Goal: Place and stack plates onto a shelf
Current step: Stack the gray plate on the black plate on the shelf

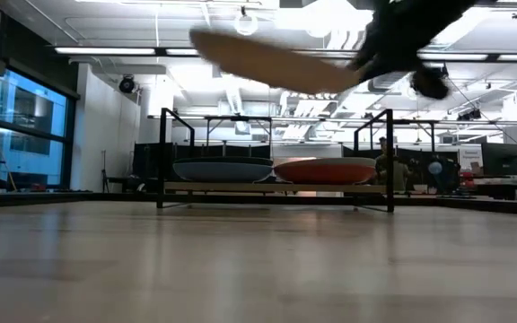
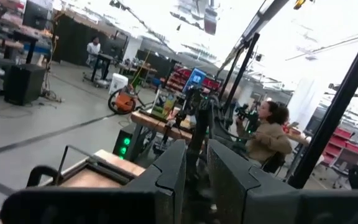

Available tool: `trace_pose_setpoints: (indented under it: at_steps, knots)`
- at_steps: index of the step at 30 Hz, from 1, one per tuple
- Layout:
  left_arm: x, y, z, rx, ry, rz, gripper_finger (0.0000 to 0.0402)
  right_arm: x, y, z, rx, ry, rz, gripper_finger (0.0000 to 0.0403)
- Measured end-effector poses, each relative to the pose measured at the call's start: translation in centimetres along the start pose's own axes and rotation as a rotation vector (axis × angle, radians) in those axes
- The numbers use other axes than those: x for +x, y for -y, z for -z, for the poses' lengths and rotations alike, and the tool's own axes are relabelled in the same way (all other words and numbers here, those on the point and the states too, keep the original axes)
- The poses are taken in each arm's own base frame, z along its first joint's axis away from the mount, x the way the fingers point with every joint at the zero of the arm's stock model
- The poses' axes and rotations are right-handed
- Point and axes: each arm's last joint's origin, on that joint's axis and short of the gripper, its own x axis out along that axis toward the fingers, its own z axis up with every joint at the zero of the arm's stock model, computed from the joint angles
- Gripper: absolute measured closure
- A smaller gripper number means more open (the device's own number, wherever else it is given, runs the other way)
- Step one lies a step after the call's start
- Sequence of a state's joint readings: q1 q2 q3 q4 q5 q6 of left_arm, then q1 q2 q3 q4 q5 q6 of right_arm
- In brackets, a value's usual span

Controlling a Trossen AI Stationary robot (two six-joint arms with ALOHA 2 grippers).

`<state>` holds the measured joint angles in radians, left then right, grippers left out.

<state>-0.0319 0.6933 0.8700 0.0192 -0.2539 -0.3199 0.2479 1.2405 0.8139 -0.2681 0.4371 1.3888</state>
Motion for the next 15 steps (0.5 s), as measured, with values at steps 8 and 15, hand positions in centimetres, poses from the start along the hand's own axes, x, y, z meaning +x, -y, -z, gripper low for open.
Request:
trace_pose_setpoints:
  at_steps: [8,15]
  knots:
    - [0.4,-0.1,0.6,-0.033,-0.046,-0.016,0.0346,3.9,-0.3,-8.5,0.039,0.255,0.064,0.0403]
    - [0.4,-0.1,0.6,-0.034,-0.044,-0.013,0.0346,6.8,-1.4,-15.7,-0.076,0.259,0.157,0.0403]
